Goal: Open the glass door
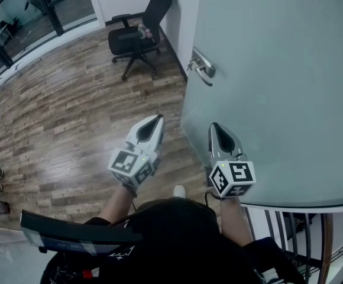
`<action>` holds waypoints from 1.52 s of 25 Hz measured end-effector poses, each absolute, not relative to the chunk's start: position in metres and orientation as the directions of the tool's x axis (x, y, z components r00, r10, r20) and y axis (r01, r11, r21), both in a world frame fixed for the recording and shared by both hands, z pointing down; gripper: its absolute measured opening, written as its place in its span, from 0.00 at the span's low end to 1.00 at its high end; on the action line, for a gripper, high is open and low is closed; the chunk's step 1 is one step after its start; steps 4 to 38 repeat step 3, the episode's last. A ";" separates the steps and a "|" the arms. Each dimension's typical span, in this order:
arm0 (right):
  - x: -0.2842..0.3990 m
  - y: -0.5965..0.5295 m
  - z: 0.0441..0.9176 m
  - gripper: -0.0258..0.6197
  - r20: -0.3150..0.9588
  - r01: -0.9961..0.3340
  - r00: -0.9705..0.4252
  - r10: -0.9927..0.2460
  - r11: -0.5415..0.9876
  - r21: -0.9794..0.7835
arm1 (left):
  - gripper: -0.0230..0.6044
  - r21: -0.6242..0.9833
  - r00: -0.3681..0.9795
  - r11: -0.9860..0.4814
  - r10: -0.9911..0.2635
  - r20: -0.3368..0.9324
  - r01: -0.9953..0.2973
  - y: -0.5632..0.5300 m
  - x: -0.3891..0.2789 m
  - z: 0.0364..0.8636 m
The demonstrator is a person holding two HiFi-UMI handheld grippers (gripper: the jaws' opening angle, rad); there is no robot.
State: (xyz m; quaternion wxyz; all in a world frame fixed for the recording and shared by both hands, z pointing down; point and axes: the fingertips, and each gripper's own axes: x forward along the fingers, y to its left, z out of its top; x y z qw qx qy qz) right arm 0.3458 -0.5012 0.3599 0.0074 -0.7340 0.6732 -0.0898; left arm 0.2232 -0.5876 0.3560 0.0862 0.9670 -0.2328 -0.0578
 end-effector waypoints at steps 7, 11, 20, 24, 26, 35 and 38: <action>0.345 -0.502 0.361 0.04 0.129 -0.987 0.081 -0.988 -0.097 -0.127 | 0.04 0.194 0.888 -0.878 -0.456 -0.065 -0.437 -0.587 0.221 0.358; 0.345 -0.502 0.361 0.04 0.129 -0.987 0.081 -0.988 -0.097 -0.127 | 0.04 0.194 0.888 -0.878 -0.456 -0.065 -0.437 -0.587 0.221 0.358; 0.345 -0.502 0.361 0.04 0.129 -0.987 0.081 -0.988 -0.097 -0.127 | 0.04 0.194 0.888 -0.878 -0.456 -0.065 -0.437 -0.587 0.221 0.358; 0.345 -0.502 0.361 0.04 0.129 -0.987 0.081 -0.988 -0.097 -0.127 | 0.04 0.194 0.888 -0.878 -0.456 -0.065 -0.437 -0.587 0.221 0.358; 0.345 -0.502 0.361 0.04 0.129 -0.987 0.081 -0.988 -0.097 -0.127 | 0.04 0.194 0.888 -0.878 -0.456 -0.065 -0.437 -0.587 0.221 0.358; 0.345 -0.502 0.361 0.04 0.129 -0.987 0.081 -0.988 -0.097 -0.127 | 0.04 0.194 0.888 -0.878 -0.456 -0.065 -0.437 -0.587 0.221 0.358; 0.345 -0.502 0.361 0.04 0.129 -0.987 0.081 -0.988 -0.097 -0.127 | 0.04 0.194 0.888 -0.878 -0.456 -0.065 -0.437 -0.587 0.221 0.358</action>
